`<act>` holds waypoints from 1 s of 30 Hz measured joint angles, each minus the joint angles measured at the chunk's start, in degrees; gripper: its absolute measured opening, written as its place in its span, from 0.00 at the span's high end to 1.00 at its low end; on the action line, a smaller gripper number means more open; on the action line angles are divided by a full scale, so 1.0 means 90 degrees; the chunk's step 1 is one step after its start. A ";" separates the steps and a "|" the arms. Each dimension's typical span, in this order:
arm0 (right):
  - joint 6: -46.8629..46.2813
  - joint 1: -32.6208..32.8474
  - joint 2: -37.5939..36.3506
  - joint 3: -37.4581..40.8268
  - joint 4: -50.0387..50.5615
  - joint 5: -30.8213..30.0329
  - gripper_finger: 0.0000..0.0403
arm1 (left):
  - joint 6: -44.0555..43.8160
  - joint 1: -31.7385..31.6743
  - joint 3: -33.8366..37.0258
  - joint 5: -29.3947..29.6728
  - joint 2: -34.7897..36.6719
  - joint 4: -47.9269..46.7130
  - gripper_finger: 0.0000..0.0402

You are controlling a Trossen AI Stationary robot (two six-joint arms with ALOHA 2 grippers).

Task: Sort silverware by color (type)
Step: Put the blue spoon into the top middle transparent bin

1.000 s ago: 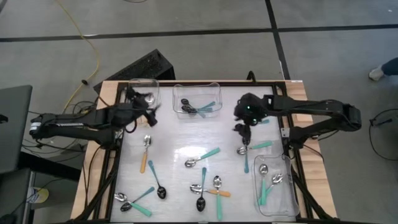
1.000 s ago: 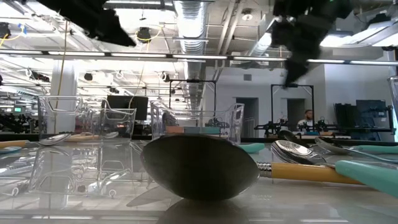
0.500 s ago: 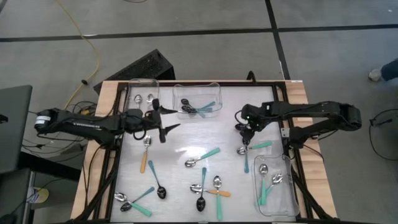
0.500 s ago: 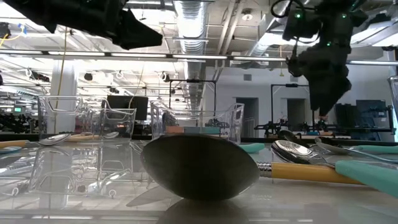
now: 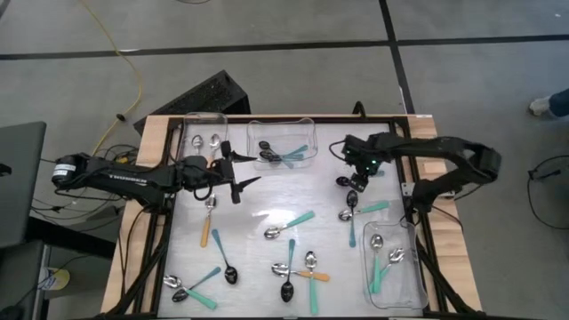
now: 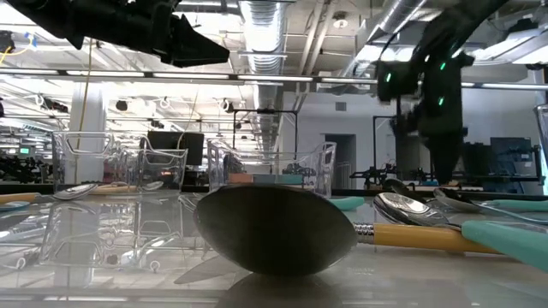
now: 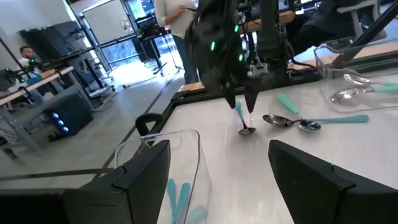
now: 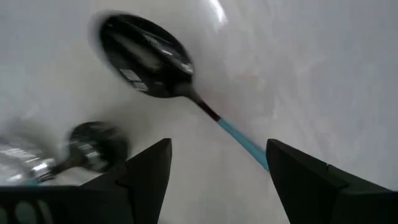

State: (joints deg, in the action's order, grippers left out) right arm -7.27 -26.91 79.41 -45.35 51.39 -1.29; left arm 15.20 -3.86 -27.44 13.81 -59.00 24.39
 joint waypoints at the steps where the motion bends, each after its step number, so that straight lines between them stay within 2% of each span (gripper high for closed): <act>1: 0.0022 -0.0078 0.0227 0.0002 0.0002 0.0001 0.29 | -0.0001 0.0000 -0.0001 0.0000 0.0000 -0.0003 0.36; 6: 0.0188 -0.0142 0.0972 0.0003 -0.0077 -0.0054 0.29 | 0.0024 0.0000 0.0000 0.0001 0.0000 -0.0003 0.36; 8: 0.0416 -0.0063 0.1154 -0.0019 -0.0264 -0.0265 0.29 | 0.0032 0.0000 -0.0001 0.0001 0.0000 -0.0003 0.36; 11: 0.0870 0.0091 0.1286 -0.0031 -0.0360 -0.0609 0.29 | 0.0039 0.0000 -0.0001 0.0002 0.0000 -0.0008 0.36; 16: 0.1032 0.0311 0.1334 -0.0084 -0.0337 -0.0683 0.34 | 0.0039 0.0000 -0.0003 0.0007 0.0000 -0.0084 0.36; 20: 0.1042 0.0423 0.1273 -0.0064 -0.0379 -0.0682 0.51 | 0.0049 0.0000 -0.0003 0.0021 0.0000 -0.0108 0.36; 27: 0.1116 0.0421 0.1265 -0.0060 -0.0488 -0.0562 0.93 | 0.0023 0.0000 -0.0003 0.0035 0.0000 -0.0108 0.36; 30: 0.1197 0.0474 0.1174 -0.0050 -0.0672 -0.0752 0.94 | 0.0019 0.0000 -0.0003 0.0035 0.0000 -0.0108 0.36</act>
State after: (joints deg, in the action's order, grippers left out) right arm 3.50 -22.64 89.98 -45.80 45.34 -8.06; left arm 15.38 -3.86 -27.46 14.13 -59.00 23.42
